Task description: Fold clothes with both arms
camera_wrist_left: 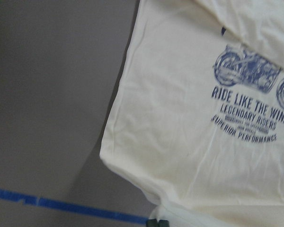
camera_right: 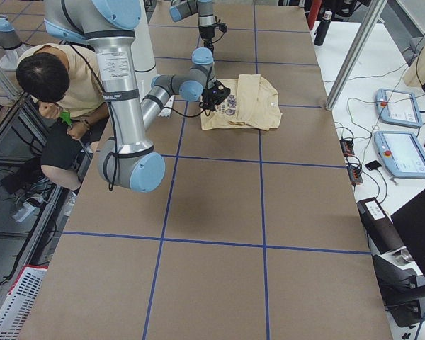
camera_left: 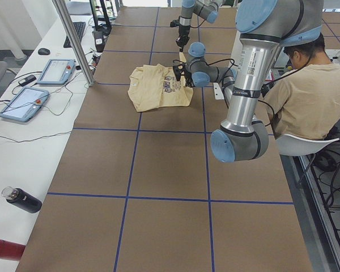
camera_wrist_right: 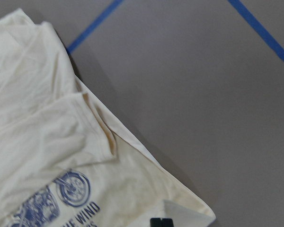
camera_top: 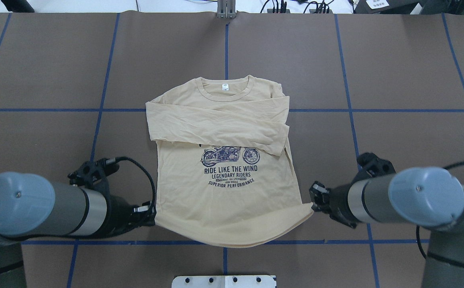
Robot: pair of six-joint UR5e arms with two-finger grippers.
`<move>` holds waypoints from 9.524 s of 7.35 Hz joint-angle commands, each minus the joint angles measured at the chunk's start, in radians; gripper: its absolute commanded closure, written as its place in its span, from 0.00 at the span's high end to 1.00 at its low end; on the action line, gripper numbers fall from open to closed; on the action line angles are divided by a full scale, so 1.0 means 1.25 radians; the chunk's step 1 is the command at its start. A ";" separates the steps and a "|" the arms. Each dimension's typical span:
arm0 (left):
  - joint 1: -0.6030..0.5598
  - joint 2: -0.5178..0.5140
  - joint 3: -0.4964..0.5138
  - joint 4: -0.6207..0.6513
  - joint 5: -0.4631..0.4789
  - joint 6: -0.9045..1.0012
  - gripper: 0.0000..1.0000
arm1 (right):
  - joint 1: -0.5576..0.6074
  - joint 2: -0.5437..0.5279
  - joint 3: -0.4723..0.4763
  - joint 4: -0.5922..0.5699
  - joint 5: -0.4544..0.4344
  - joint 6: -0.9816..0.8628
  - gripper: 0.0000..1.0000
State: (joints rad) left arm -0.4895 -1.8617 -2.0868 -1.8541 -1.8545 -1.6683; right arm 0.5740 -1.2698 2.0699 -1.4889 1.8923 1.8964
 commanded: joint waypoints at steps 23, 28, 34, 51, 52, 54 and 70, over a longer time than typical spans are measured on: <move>-0.265 -0.255 0.598 -0.299 -0.012 0.161 0.49 | 0.185 0.476 -0.725 0.195 0.003 -0.229 1.00; -0.273 -0.104 0.355 -0.300 -0.057 0.163 0.49 | 0.108 0.165 -0.304 0.198 -0.060 0.015 0.99; -0.270 -0.105 0.355 -0.299 -0.010 0.229 0.49 | -0.087 0.058 -0.245 0.207 -0.289 0.265 0.92; -0.273 -0.102 0.360 -0.297 0.006 0.257 0.49 | -0.101 0.068 -0.258 0.196 -0.328 0.281 0.00; -0.273 -0.102 0.360 -0.297 0.006 0.257 0.49 | -0.101 0.066 -0.253 0.196 -0.327 0.279 0.00; -0.273 -0.104 0.360 -0.297 0.005 0.257 0.48 | -0.097 0.055 -0.242 0.195 -0.325 0.278 0.00; 0.011 -0.115 0.257 -0.028 -0.031 0.172 0.58 | -0.035 0.041 0.012 -0.052 -0.147 0.221 1.00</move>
State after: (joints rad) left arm -0.4909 -2.0000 -1.8168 -1.8749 -1.9071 -1.4566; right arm 0.4239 -1.2936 2.1658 -1.5551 1.6477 2.2133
